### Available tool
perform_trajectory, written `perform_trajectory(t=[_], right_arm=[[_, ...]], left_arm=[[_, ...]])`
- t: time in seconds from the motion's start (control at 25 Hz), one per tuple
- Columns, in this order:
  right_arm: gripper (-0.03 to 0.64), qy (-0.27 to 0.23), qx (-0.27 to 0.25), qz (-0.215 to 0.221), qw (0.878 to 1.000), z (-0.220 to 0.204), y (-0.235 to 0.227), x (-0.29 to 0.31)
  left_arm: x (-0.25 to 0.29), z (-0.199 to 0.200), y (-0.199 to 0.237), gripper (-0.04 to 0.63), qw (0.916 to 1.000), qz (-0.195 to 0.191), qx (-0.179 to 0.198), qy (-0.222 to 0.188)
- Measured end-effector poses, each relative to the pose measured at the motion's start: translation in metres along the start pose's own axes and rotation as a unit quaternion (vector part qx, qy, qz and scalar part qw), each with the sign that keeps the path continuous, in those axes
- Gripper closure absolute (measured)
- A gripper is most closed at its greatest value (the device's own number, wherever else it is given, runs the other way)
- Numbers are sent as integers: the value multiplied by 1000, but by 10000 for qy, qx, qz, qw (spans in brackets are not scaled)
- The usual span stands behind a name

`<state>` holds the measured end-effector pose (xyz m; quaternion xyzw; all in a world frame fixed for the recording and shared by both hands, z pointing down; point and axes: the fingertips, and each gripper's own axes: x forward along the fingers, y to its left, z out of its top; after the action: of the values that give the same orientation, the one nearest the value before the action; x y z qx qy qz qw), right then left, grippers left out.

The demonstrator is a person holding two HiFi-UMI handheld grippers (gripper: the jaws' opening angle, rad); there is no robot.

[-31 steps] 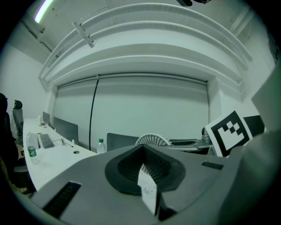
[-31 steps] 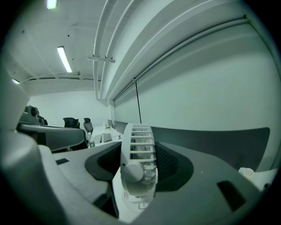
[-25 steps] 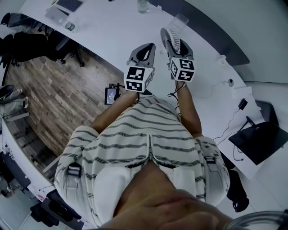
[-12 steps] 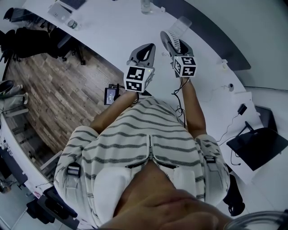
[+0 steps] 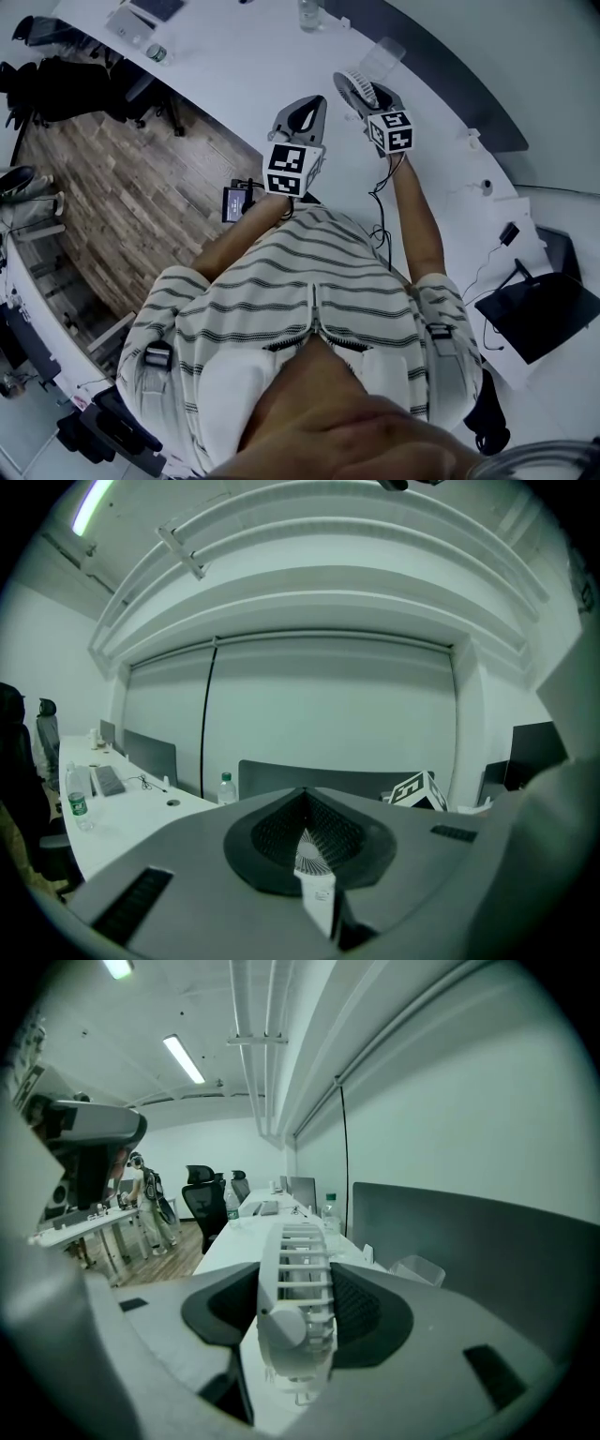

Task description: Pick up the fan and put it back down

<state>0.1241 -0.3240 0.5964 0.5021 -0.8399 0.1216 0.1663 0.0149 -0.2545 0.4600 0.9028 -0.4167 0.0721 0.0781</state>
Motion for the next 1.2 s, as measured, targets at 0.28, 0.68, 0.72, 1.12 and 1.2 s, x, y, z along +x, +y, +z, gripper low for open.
perform_trajectory(t=[0.28,0.68,0.72,1.12,1.2], right_arm=[[394,186,-341,321,9987,-13,-2,16],[394,395,-700,1036,9914,-27,0,39],[394,401,-697,1050,9912,-28,-1,41],[394,487,-660,1249,9888,-47,-6,54],[394,478,-638,1304,9883,-51,-6,55]], left_arm=[[2,-1,2,588,10000,70,9,-6],[1,-4,8,588,9999,160,1,44],[1,-5,8,588,9998,176,-4,58],[4,-11,7,588,9998,126,24,132],[5,-13,6,588,9998,111,28,170]])
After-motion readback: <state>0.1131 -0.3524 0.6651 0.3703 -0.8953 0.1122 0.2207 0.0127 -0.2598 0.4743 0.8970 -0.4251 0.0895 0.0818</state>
